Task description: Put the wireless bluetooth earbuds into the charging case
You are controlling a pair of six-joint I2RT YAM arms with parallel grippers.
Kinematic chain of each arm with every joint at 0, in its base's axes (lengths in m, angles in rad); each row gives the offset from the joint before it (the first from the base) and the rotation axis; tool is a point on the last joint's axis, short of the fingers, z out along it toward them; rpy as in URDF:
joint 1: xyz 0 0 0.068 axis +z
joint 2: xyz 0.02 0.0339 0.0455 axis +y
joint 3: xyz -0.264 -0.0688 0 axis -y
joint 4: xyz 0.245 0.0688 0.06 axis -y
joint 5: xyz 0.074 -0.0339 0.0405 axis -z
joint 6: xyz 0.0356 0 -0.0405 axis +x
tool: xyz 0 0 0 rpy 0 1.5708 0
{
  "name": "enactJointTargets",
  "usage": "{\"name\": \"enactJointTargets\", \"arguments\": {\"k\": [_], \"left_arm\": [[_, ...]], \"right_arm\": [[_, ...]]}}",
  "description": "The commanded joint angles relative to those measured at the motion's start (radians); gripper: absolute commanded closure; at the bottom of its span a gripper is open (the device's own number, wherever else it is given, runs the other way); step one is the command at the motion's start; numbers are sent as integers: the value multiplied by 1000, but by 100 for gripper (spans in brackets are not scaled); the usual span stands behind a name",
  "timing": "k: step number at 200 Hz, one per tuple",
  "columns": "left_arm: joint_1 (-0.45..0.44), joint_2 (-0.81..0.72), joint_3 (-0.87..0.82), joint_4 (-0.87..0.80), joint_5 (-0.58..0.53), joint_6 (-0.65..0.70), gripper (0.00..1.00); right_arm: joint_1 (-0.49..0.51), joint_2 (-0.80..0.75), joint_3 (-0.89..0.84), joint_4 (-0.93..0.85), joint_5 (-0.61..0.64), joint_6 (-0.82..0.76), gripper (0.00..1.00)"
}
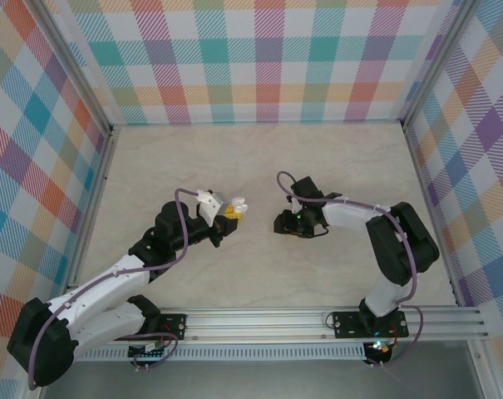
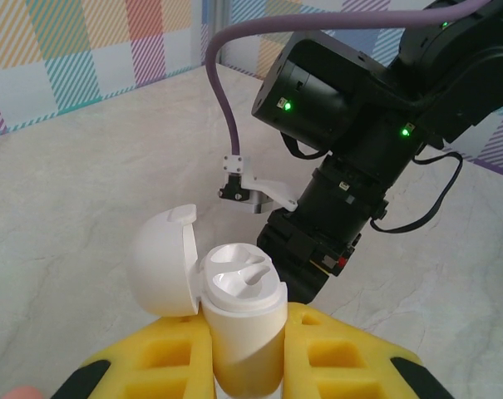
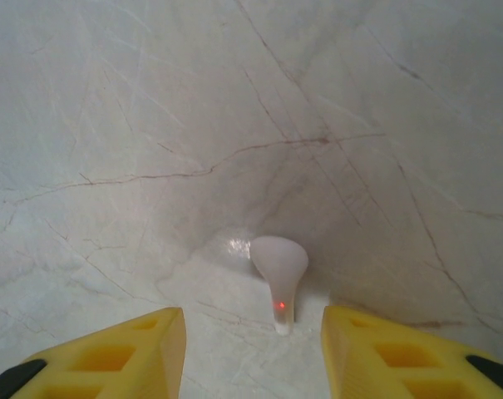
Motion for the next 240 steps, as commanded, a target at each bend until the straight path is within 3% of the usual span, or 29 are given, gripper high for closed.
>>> {"name": "enactJointTargets", "arguments": {"k": [1, 33, 100, 193, 240], "left_arm": [[2, -6, 7, 14, -2, 23, 100], [3, -13, 6, 6, 3, 23, 100], [3, -32, -2, 1, 0, 23, 100], [3, -49, -14, -5, -9, 23, 100], [3, -58, -17, -7, -7, 23, 100]], "right_arm": [[-8, -49, 60, -105, 13, -13, 54], [-12, -17, 169, -252, 77, -111, 55], [-10, 153, 384, -493, 79, -235, 64], [6, 247, 468, -548, 22, -277, 69], [28, 292, 503, -567, 54, -282, 69]]}}
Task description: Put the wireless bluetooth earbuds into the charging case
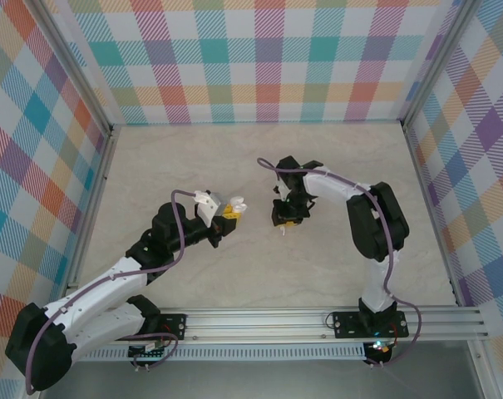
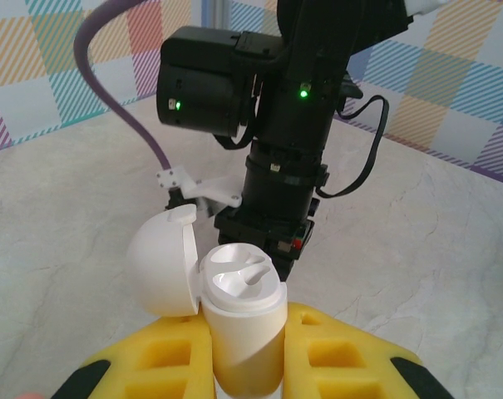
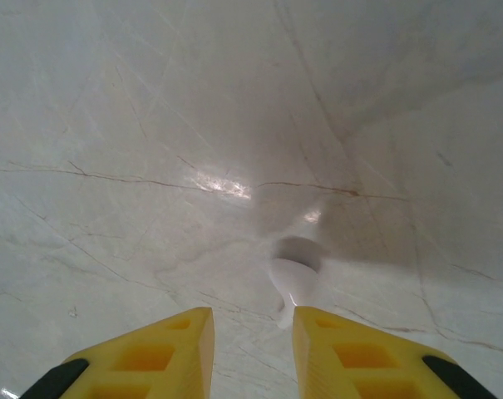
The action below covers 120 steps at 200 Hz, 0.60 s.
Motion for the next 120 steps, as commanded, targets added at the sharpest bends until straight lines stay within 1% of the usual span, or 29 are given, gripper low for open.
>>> {"name": "enactJointTargets", "arguments": {"k": [1, 64, 120], "left_arm": [[3, -25, -13, -2, -7, 19, 100], [3, -67, -29, -19, -25, 23, 100], [3, -70, -32, -18, -25, 25, 100]], "right_arm": [[10, 21, 31, -43, 6, -16, 69], [10, 30, 59, -58, 38, -19, 70], [10, 35, 61, -68, 63, -22, 70]]}}
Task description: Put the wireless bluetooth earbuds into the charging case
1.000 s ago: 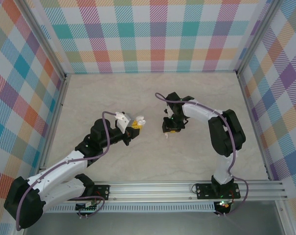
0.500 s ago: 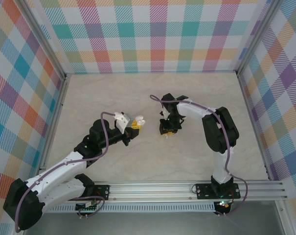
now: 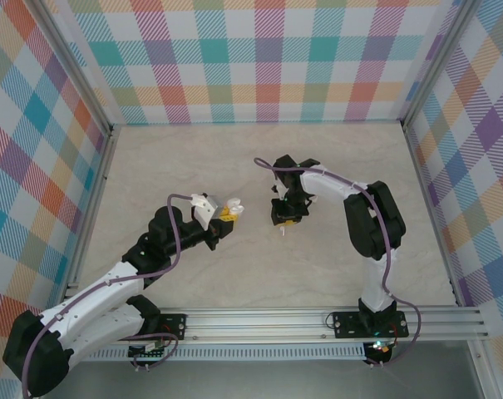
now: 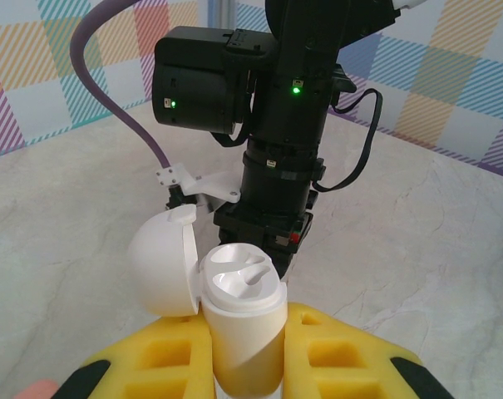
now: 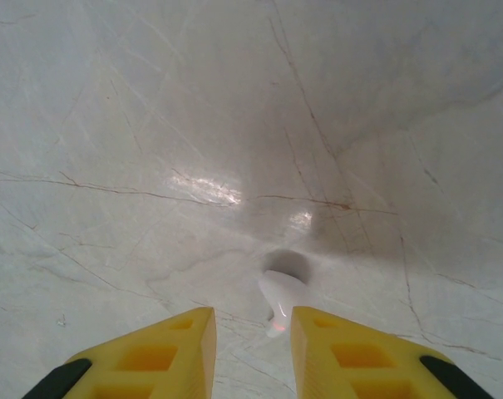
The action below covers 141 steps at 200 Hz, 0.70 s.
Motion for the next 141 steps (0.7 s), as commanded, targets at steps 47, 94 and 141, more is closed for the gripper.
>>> {"name": "enactJointTargets", "arguments": {"k": [47, 94, 141], "left_arm": [[5, -31, -13, -5, -9, 10, 100], [5, -52, -19, -19, -20, 11, 100], [5, -62, -15, -27, -25, 14, 100]], "right_arm": [[2, 49, -2, -16, 4, -8, 70], [1, 74, 3, -13, -11, -12, 76], [2, 67, 3, -25, -18, -14, 83]]}}
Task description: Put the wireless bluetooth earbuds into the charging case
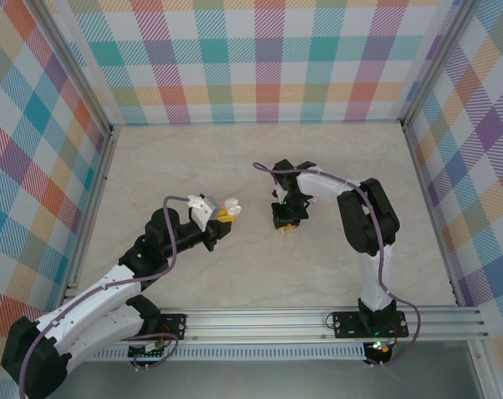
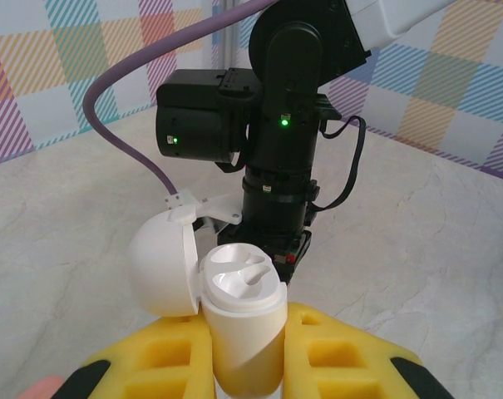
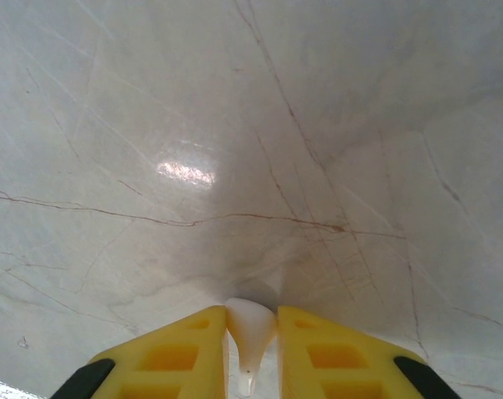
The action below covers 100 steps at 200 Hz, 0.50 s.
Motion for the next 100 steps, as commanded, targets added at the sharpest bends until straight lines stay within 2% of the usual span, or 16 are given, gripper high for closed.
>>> {"name": "enactJointTargets", "arguments": {"k": [1, 63, 100], "left_arm": [[4, -19, -9, 0, -12, 14, 100], [4, -9, -4, 10, -3, 9, 100], [4, 11, -3, 45, 31, -4, 100]], "right_arm": [[2, 6, 2, -23, -13, -13, 83], [2, -99, -42, 21, -14, 25, 91], [-6, -211, -98, 138, -59, 86, 94]]}}
